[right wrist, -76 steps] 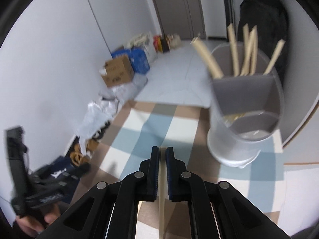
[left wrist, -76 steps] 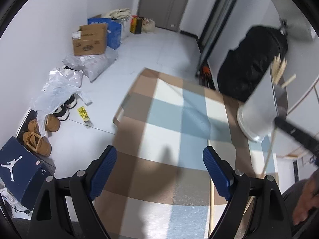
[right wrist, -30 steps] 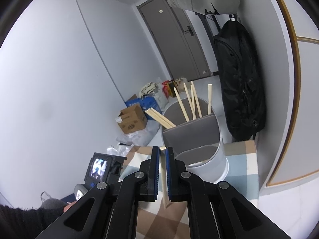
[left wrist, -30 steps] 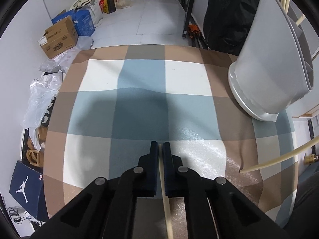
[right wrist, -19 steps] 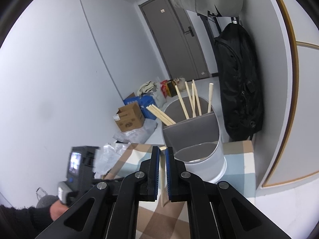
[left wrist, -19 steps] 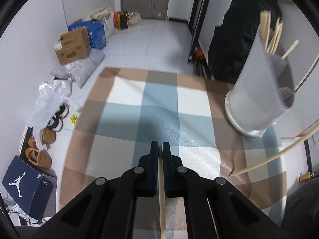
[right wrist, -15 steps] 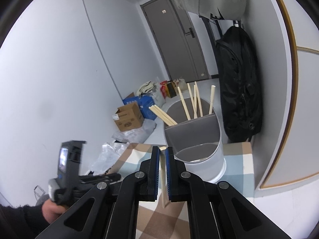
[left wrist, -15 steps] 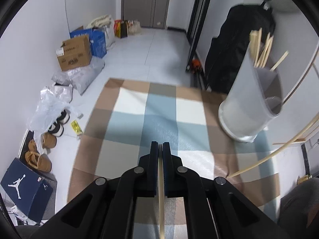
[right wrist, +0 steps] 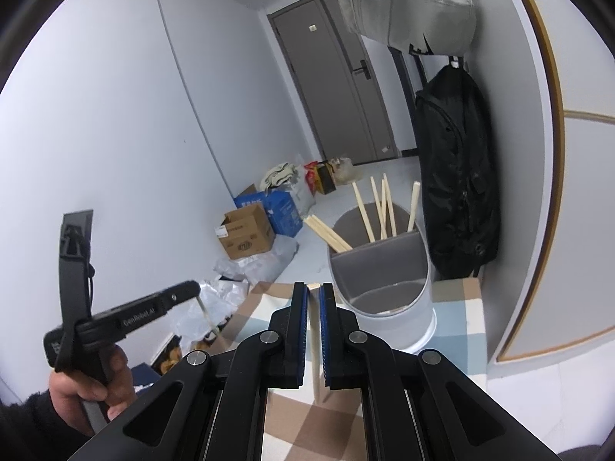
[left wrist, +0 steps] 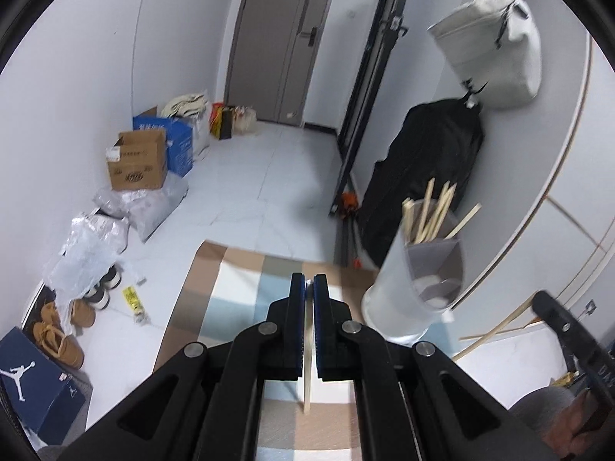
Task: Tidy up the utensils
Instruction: 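Carry both held chopsticks up over the white holder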
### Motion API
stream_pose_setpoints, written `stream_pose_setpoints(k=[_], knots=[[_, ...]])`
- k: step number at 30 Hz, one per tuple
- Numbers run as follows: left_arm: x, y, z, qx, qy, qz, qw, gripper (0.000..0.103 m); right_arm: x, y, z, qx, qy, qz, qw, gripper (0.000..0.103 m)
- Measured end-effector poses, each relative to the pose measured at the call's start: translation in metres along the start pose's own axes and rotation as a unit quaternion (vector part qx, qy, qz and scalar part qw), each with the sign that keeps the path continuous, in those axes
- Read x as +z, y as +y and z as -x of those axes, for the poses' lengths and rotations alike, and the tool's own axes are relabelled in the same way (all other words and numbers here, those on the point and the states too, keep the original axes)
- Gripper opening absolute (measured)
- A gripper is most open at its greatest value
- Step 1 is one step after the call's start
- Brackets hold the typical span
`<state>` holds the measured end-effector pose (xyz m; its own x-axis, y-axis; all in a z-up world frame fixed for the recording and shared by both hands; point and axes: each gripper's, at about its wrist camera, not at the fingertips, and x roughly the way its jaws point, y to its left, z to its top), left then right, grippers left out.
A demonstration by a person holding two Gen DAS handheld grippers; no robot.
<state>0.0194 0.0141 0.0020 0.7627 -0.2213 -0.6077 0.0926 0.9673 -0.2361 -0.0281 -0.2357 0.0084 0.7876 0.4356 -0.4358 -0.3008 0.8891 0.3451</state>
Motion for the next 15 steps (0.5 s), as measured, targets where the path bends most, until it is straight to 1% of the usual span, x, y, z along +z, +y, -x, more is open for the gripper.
stream_pose_setpoints(k=[6,15], knots=[[0.017,-0.011,0.017,-0.017,-0.025,-0.008,0.9995,0.000,0.022,0.010,0.017,-0.003,-0.013,0.028,1.000,0.005],[0.052,-0.036,0.040,-0.044,-0.048,-0.021,0.9976,0.000,0.063,0.006,0.029,-0.010,-0.027,0.033,0.999,0.005]])
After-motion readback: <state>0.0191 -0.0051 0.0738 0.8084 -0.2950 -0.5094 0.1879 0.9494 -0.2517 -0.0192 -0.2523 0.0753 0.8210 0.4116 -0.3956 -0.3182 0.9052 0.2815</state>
